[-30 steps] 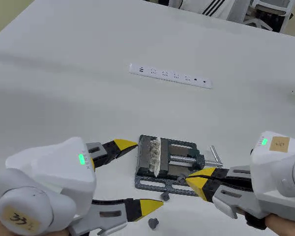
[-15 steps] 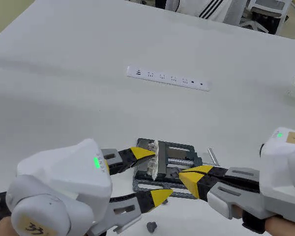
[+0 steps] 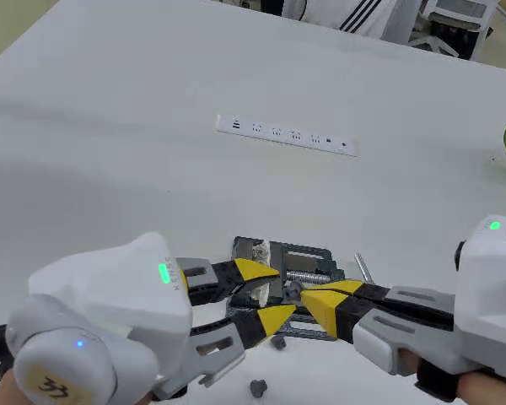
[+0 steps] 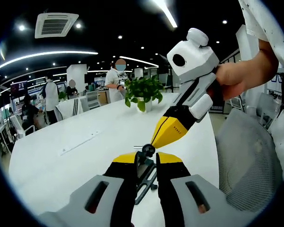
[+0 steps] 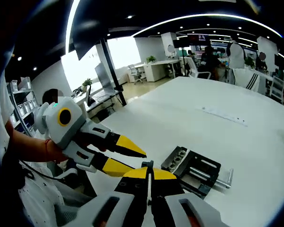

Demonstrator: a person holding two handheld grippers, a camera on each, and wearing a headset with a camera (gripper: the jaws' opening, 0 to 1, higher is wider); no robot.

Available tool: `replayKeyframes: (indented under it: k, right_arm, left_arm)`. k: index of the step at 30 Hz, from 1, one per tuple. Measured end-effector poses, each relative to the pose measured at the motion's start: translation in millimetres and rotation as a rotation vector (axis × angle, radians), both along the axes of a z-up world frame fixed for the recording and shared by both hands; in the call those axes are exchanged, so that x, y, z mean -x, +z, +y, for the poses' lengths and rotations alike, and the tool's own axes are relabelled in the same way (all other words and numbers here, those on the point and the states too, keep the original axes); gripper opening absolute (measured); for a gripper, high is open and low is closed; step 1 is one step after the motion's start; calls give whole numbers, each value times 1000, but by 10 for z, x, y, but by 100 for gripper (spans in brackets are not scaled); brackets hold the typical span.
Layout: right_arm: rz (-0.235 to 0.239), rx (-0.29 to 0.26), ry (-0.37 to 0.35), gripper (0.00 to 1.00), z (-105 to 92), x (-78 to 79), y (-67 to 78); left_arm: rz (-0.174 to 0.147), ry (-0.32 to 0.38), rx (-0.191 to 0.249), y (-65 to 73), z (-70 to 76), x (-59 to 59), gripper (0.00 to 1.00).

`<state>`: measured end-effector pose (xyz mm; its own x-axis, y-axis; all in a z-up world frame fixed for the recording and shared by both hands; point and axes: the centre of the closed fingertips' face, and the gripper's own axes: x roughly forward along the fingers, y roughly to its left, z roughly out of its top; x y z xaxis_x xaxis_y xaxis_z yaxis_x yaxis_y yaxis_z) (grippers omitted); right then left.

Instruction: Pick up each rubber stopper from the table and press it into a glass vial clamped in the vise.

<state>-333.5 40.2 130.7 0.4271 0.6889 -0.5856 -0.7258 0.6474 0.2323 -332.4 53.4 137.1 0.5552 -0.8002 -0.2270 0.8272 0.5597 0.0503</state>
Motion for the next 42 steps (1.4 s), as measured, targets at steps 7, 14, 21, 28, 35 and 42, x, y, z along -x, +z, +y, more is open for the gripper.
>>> replayKeyframes:
  k: [7, 14, 21, 28, 35, 42]
  right_arm:
    - [4, -11, 3, 0, 23, 18, 21]
    - [8, -16, 5, 0, 42, 30, 34]
    - [10, -24, 6, 0, 46, 33, 56]
    - [17, -36, 13, 0, 61, 52, 80]
    - [-2, -38, 36, 0, 78, 63, 118]
    - [-18, -41, 63, 0, 65, 59, 146]
  left_arm:
    - [-8, -6, 6, 17, -10, 6, 6]
    - [-6, -9, 8, 11, -16, 17, 5]
    - [-1, -8, 24, 36, -12, 17, 5]
    - [44, -7, 78, 68, 9, 29, 5]
    - [59, -14, 101, 87, 9, 40, 4]
    - [62, -25, 115, 118, 9, 39, 4]
